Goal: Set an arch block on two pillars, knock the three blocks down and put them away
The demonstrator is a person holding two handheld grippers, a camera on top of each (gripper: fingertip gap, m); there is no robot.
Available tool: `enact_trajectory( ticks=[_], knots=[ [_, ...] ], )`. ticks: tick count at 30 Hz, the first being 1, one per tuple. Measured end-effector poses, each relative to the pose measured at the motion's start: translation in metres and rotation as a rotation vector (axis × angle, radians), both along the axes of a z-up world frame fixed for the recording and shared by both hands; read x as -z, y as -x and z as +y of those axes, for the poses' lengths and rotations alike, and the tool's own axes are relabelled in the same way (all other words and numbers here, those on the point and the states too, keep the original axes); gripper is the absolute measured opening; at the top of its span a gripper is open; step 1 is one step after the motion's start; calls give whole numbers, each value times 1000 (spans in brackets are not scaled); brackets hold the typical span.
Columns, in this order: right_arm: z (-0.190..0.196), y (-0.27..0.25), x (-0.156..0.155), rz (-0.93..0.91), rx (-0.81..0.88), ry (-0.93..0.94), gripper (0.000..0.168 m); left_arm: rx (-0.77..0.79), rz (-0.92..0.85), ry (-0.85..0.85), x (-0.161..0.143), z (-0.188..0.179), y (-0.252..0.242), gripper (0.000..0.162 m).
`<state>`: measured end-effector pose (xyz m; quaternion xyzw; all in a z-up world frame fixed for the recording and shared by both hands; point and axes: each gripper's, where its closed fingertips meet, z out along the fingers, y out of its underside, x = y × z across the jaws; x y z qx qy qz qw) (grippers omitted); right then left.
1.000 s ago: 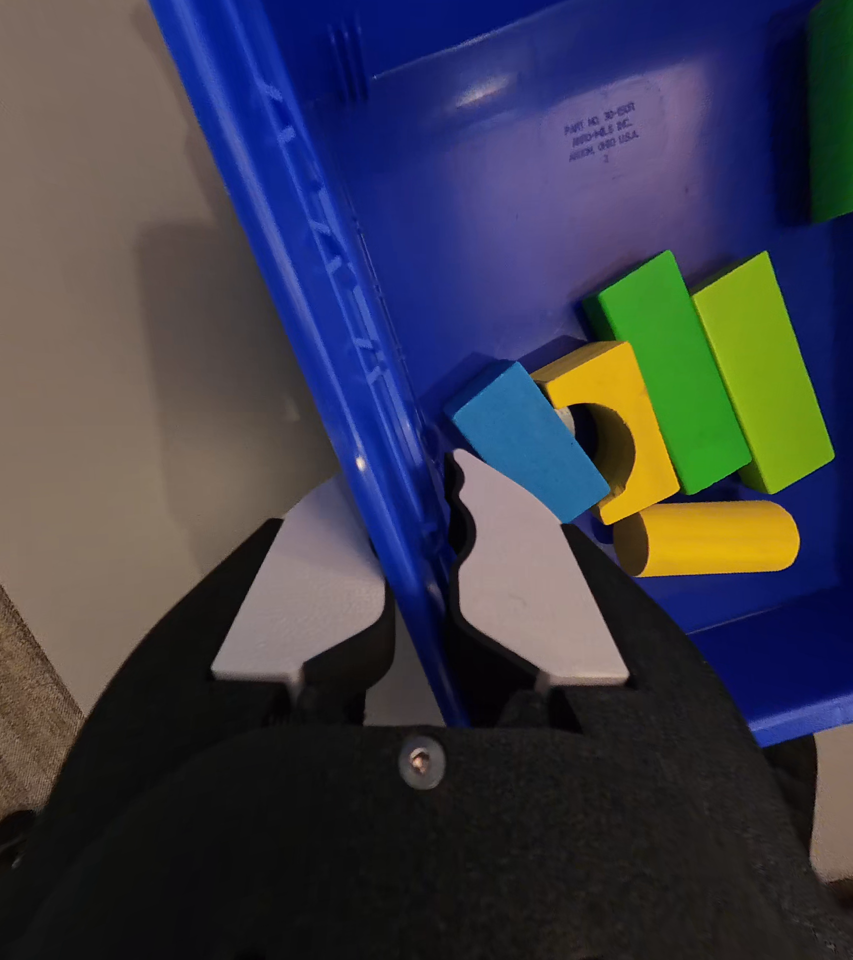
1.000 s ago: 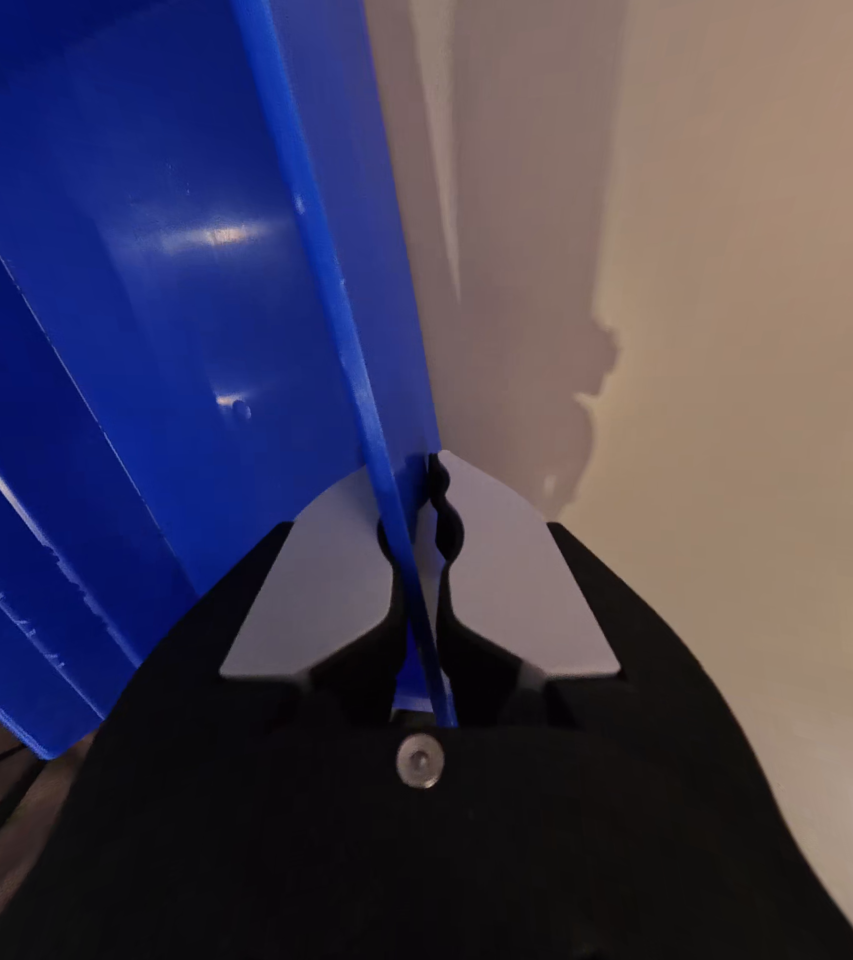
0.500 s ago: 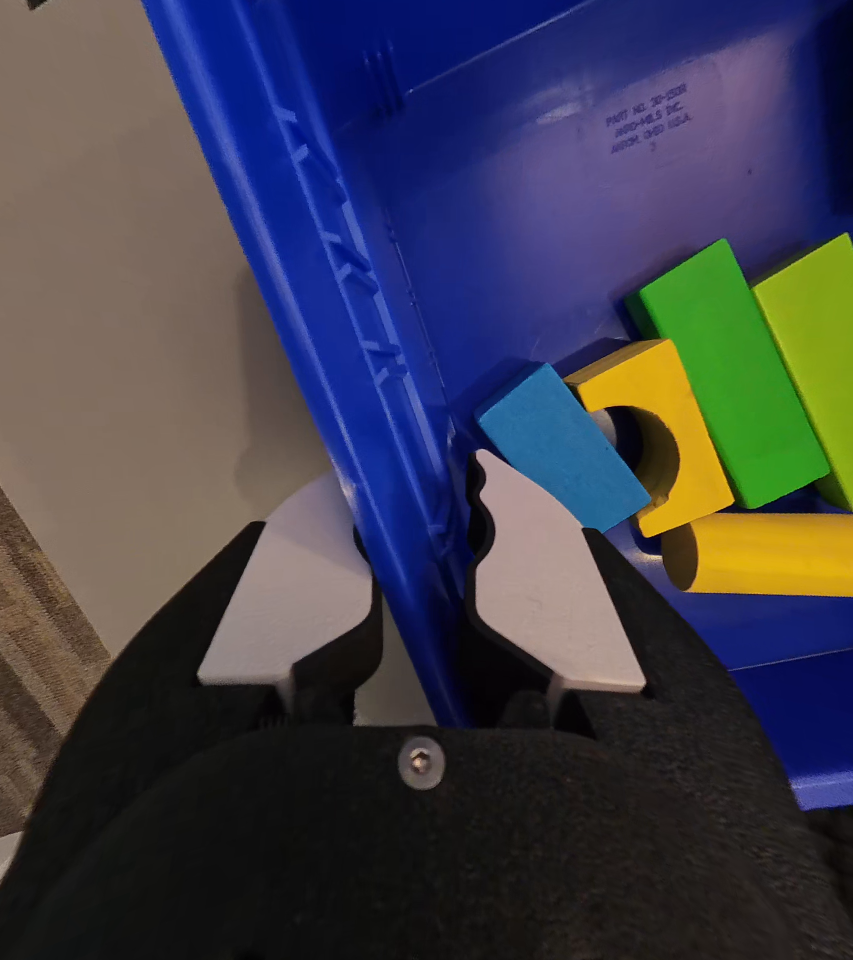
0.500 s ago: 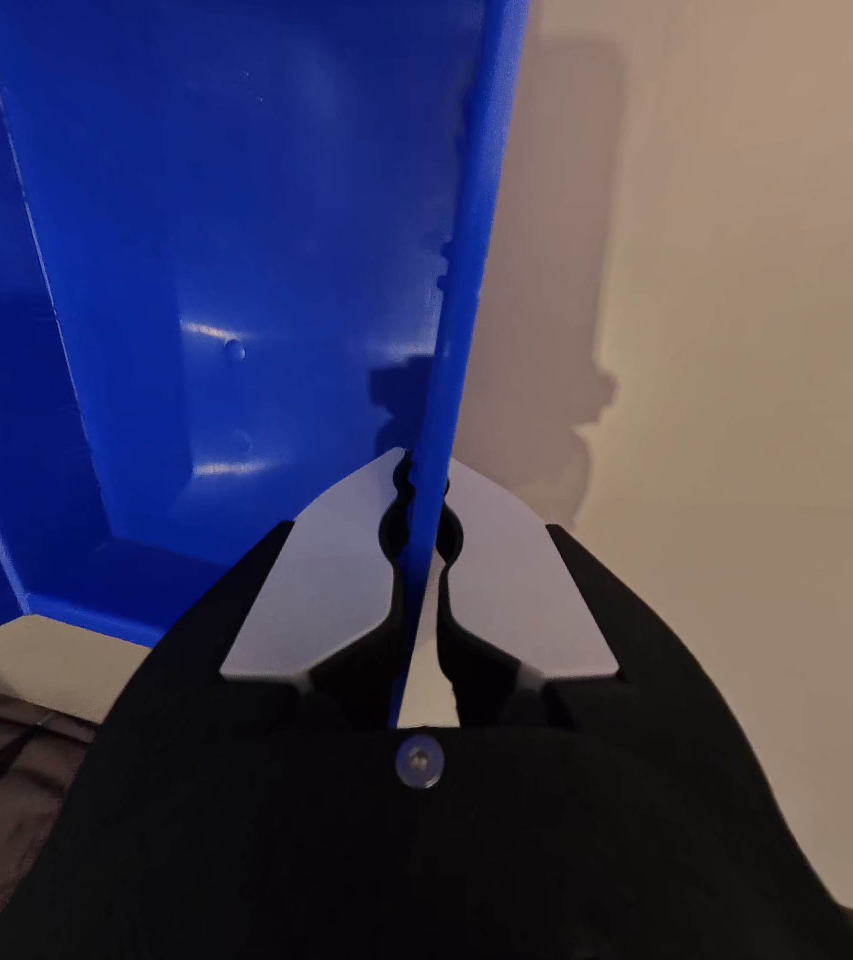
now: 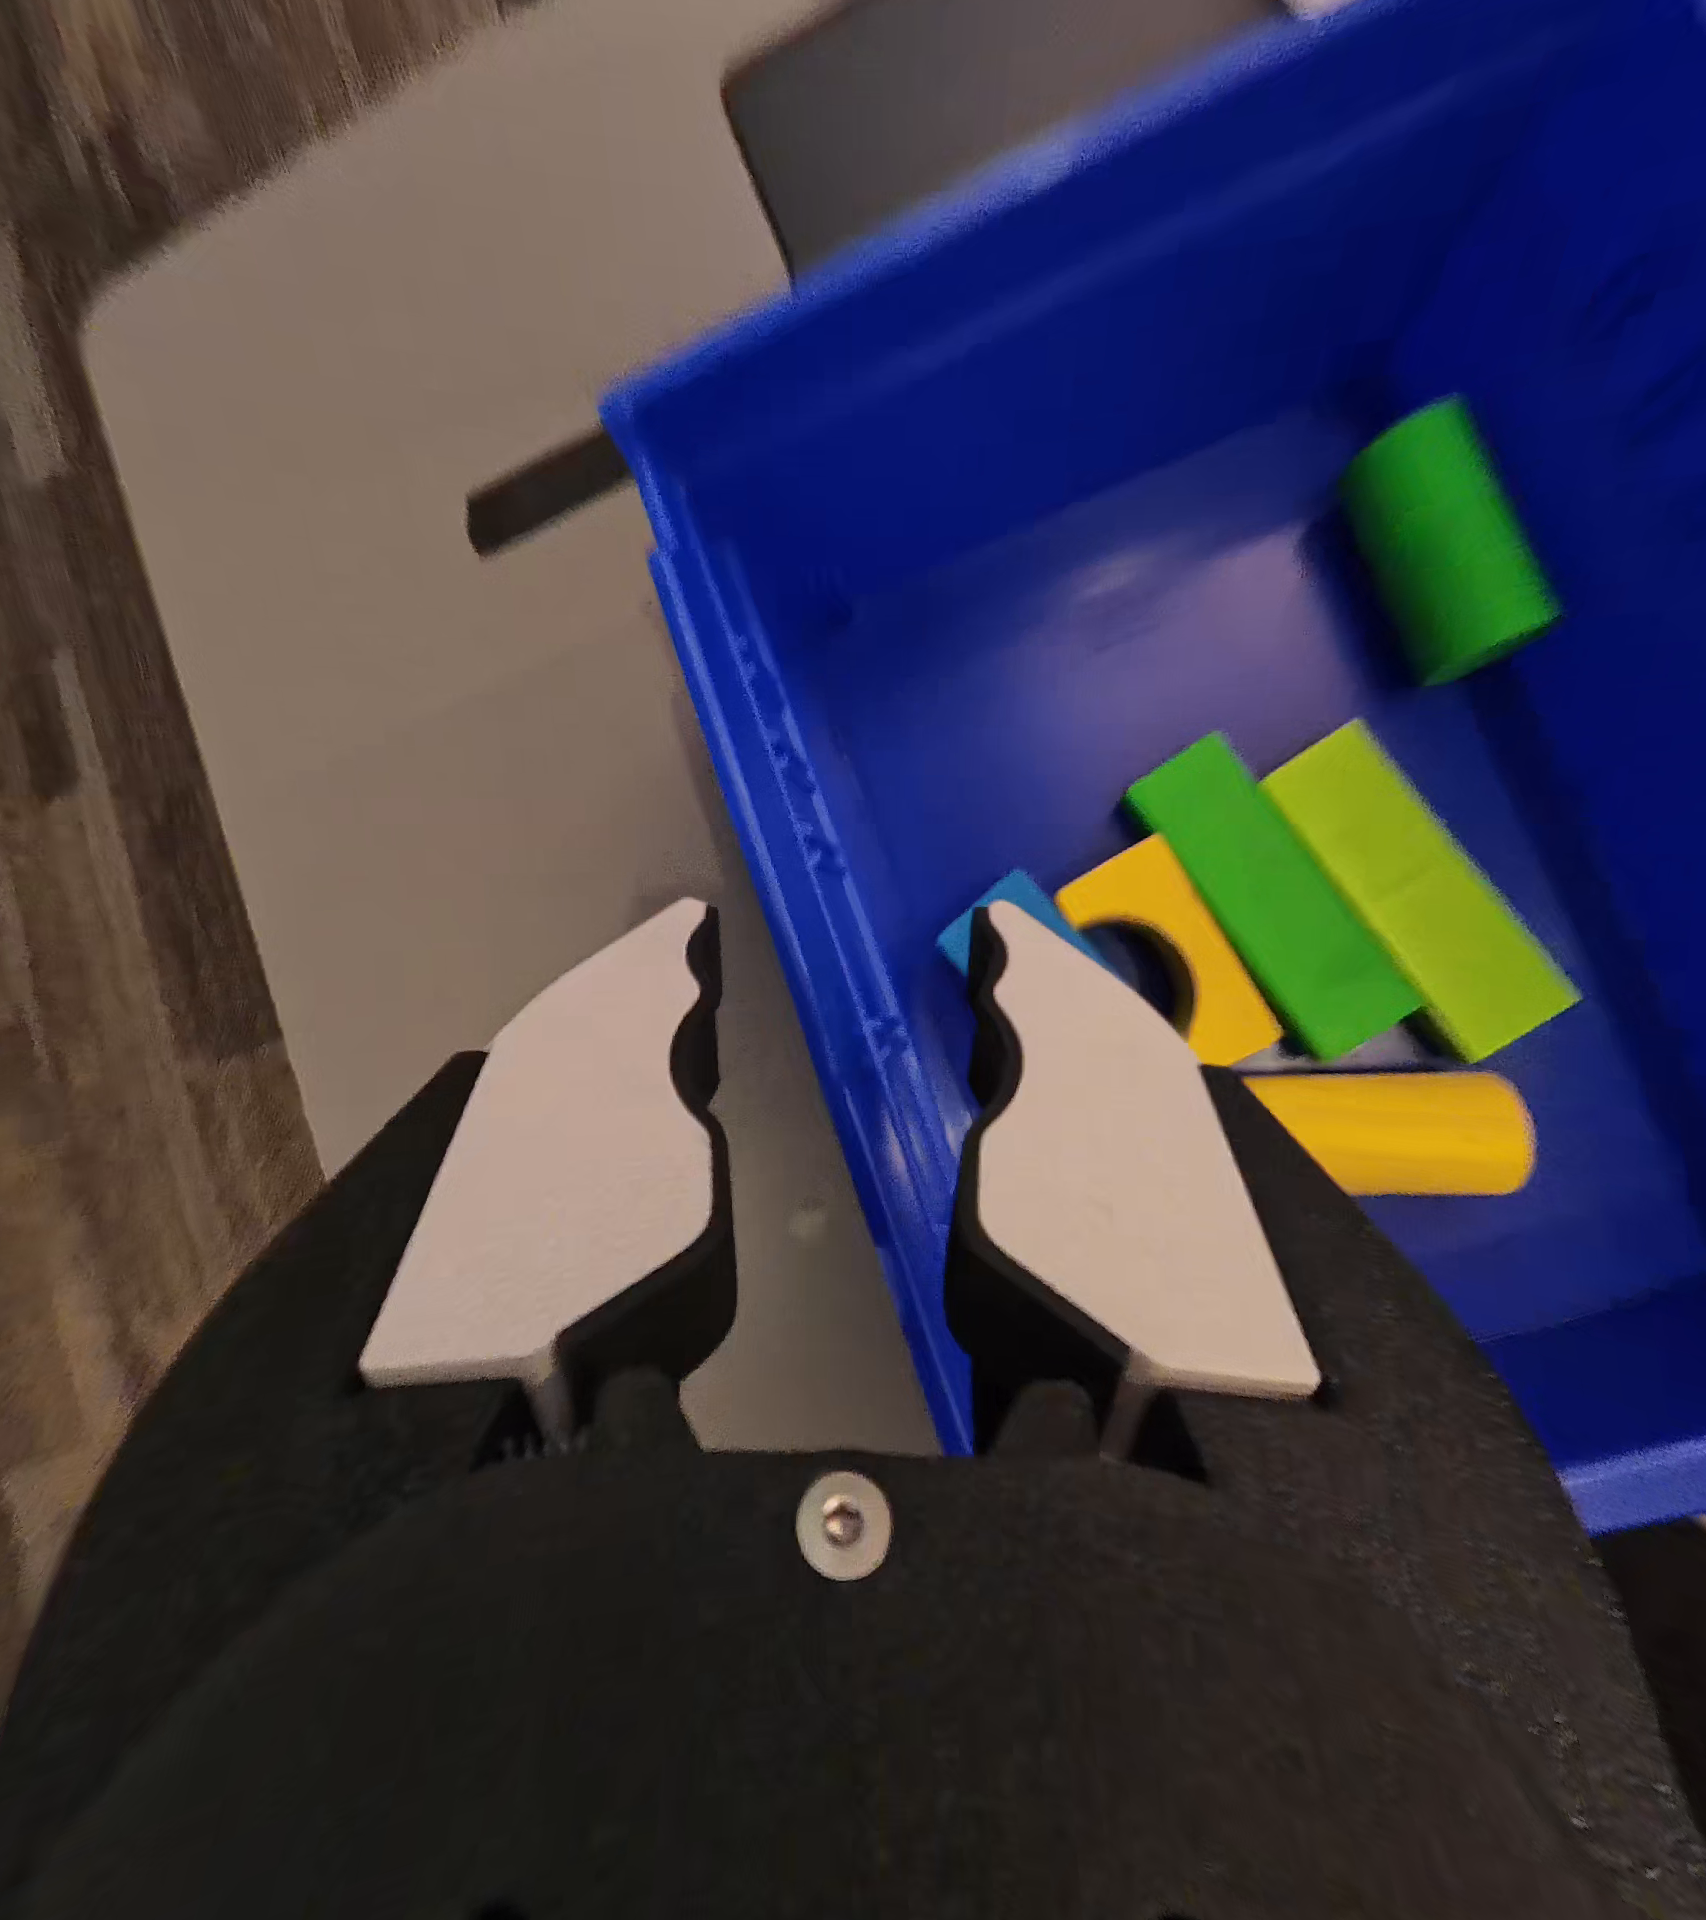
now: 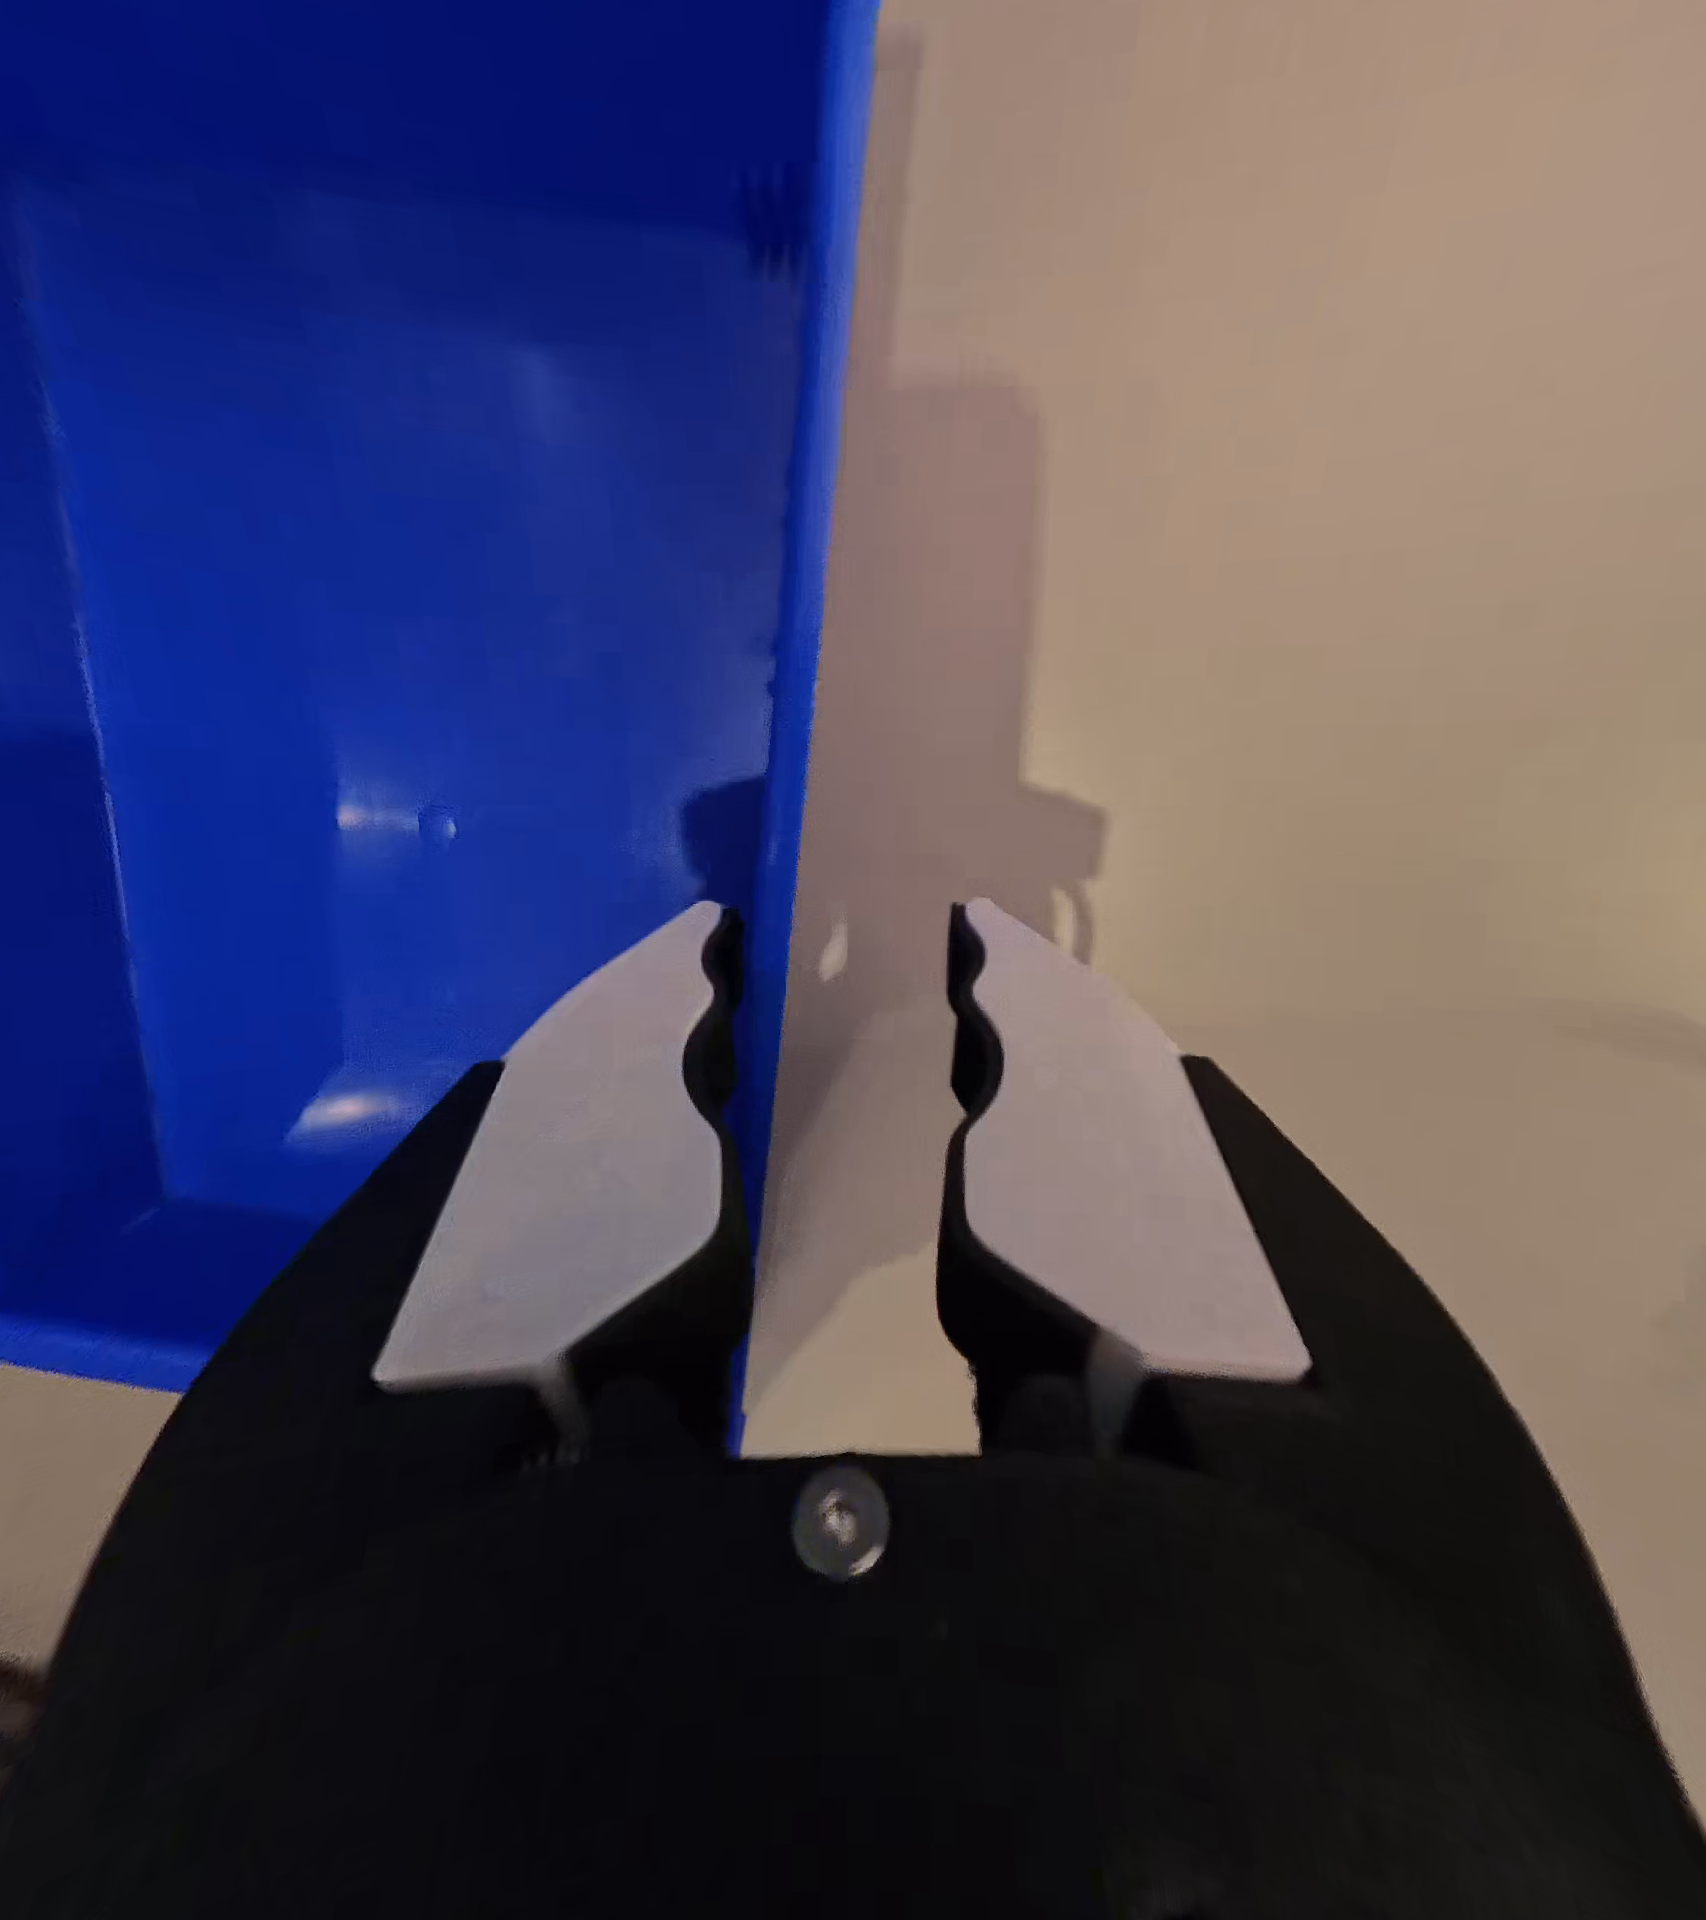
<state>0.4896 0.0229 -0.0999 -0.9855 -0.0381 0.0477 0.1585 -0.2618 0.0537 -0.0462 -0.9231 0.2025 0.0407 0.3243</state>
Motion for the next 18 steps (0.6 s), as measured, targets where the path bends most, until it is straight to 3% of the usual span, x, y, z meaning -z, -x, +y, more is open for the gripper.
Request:
enact_trajectory(
  ticks=[6, 10, 13, 18],
  knots=[
    [24, -2, -100, -54, 2, -502, 41, 97, -307, -496, -124, -7, -42, 42],
    [22, 12, -182, -64, -33, -918, 42, 171, -435, -773, -180, -37, -51, 45],
    [8, 25, -230, -44, -55, -1196, 56, 247, -453, -926, -201, -57, -57, 38],
    [-24, 60, -282, 233, -181, -1555, 70, 335, -406, -838, -189, -65, -71, 42]
  ],
)
